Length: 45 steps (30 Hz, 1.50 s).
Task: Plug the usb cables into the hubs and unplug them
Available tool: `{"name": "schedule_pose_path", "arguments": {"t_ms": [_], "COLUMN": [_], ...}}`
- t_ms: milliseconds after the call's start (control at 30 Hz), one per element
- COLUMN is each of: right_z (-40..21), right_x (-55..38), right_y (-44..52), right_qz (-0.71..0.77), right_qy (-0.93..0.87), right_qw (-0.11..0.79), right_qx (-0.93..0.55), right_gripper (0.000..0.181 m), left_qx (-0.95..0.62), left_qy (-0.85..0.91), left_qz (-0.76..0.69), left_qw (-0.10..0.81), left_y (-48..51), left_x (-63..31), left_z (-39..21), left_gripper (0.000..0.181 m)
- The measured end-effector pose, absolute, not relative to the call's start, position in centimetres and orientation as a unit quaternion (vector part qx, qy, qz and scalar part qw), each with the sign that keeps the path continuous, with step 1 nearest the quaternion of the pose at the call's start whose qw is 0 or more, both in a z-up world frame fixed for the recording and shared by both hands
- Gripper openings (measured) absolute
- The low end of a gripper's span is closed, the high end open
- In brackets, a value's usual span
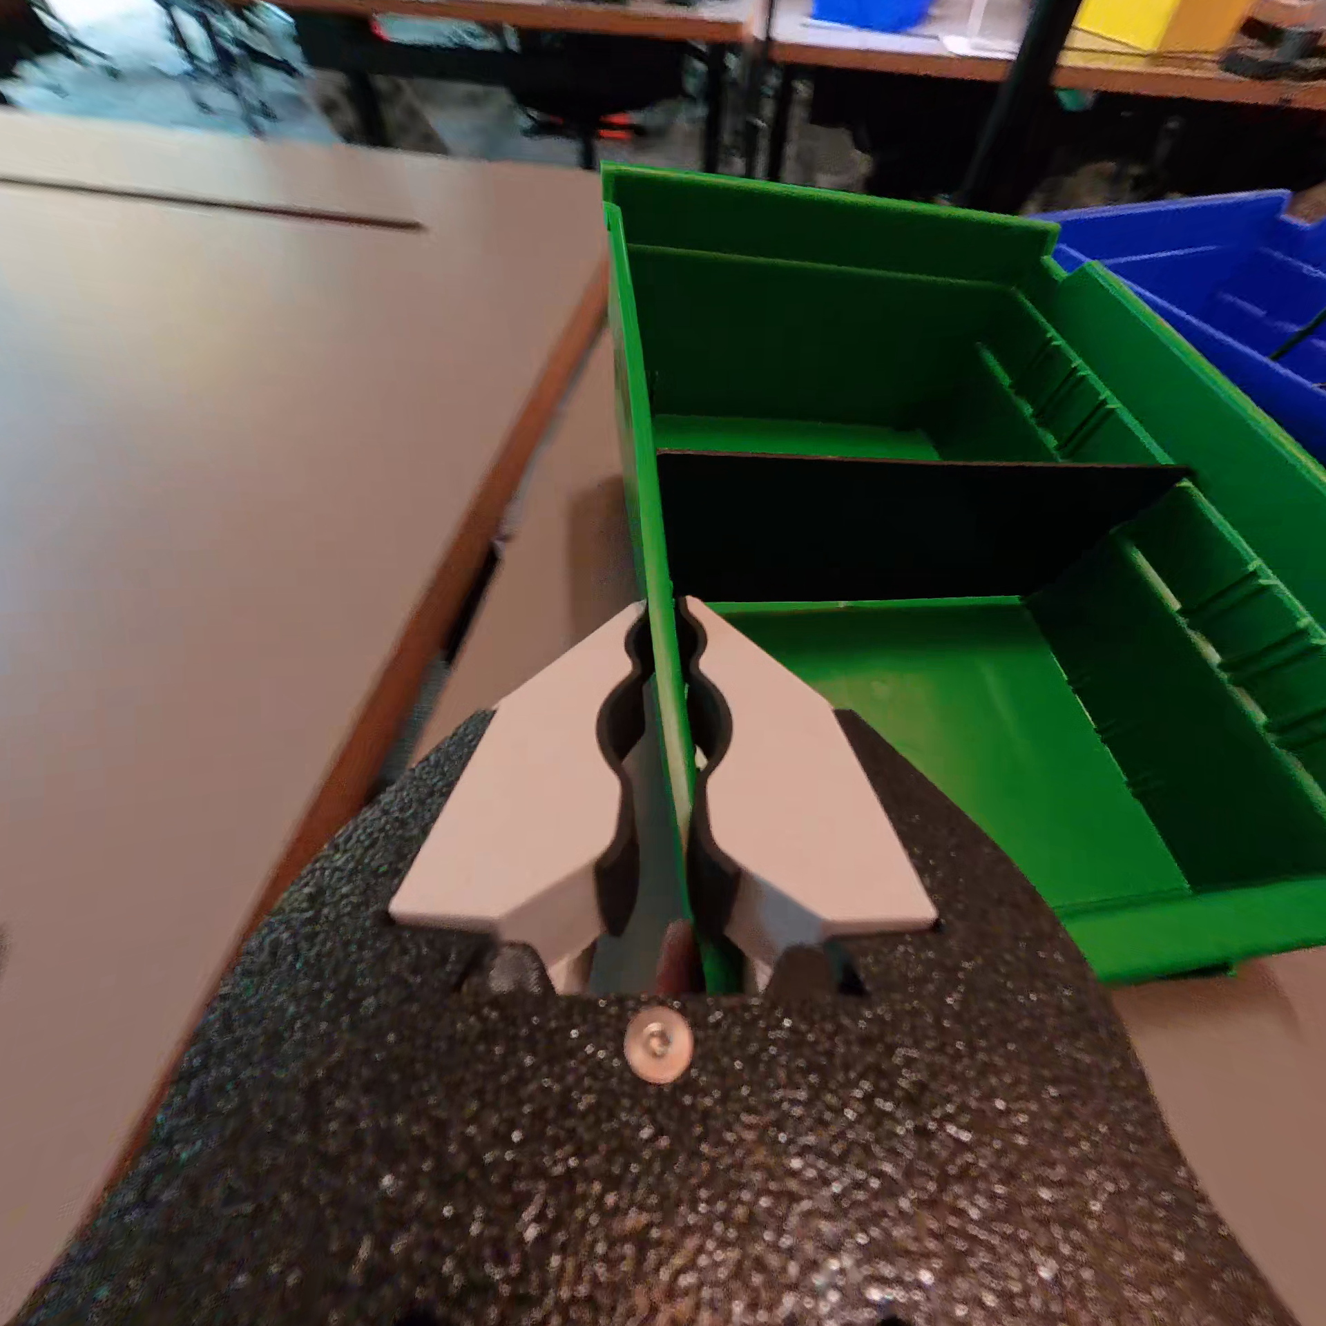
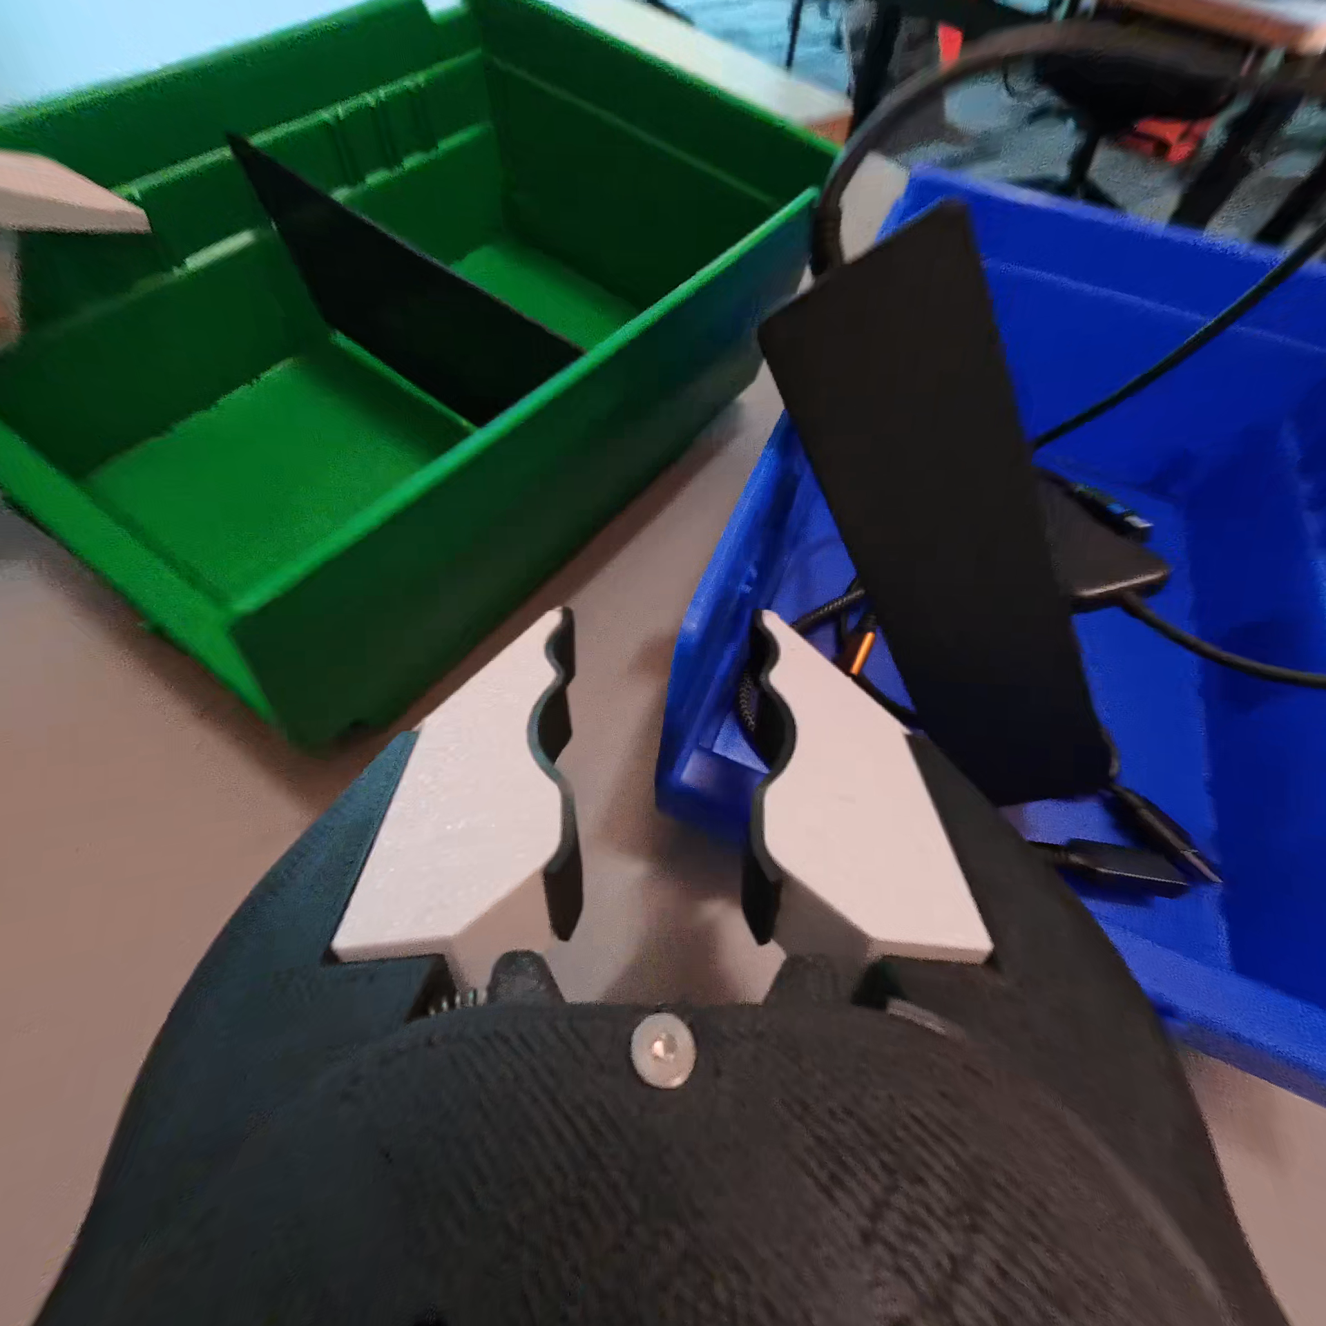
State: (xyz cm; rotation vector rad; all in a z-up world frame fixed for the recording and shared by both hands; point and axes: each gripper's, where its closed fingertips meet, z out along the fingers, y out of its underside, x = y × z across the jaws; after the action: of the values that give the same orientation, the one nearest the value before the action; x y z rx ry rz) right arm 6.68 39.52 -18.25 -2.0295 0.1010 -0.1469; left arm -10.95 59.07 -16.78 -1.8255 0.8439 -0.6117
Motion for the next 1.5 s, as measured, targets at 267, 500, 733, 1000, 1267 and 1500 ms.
{"name": "schedule_pose_path", "arguments": {"t_ms": [267,500,733,1000,1267,1500], "right_z": [-5.6,0.0,-0.3,0.7,-0.7,-4.8], "right_x": [2.9,6.3,13.3,23.7,31.6,39.8], "right_y": [33.6,26.1,19.6,6.7,-5.0,-17.5], "right_qz": [-0.032,-0.034,-0.183,-0.274,-0.32,-0.39], "right_qy": [-0.031,0.069,0.12,0.249,0.312,0.411], "right_qw": [0.67,0.778,0.767,0.791,0.749,0.662], "right_qx": [-0.741,-0.623,-0.603,-0.488,-0.49,-0.49], "right_gripper": [0.107,0.105,0.08,0.001,0.002,0.002], "left_qx": [-0.717,-0.642,-0.584,-0.45,-0.427,-0.647], "left_qy": [0.247,0.267,0.344,0.4,0.52,0.43], "left_qz": [-0.278,-0.352,-0.395,-0.418,-0.517,-0.307], "left_qw": [0.589,0.627,0.62,0.68,0.529,0.55], "left_y": [57.6,46.4,34.3,20.7,13.6,33.9], "left_x": [-15.4,-5.5,5.8,13.0,16.6,10.2], "left_z": [-5.3,2.2,1.6,2.4,-2.4,-11.2], "left_gripper": [0.002,0.002,0.002,0.039,0.066,0.081]}}
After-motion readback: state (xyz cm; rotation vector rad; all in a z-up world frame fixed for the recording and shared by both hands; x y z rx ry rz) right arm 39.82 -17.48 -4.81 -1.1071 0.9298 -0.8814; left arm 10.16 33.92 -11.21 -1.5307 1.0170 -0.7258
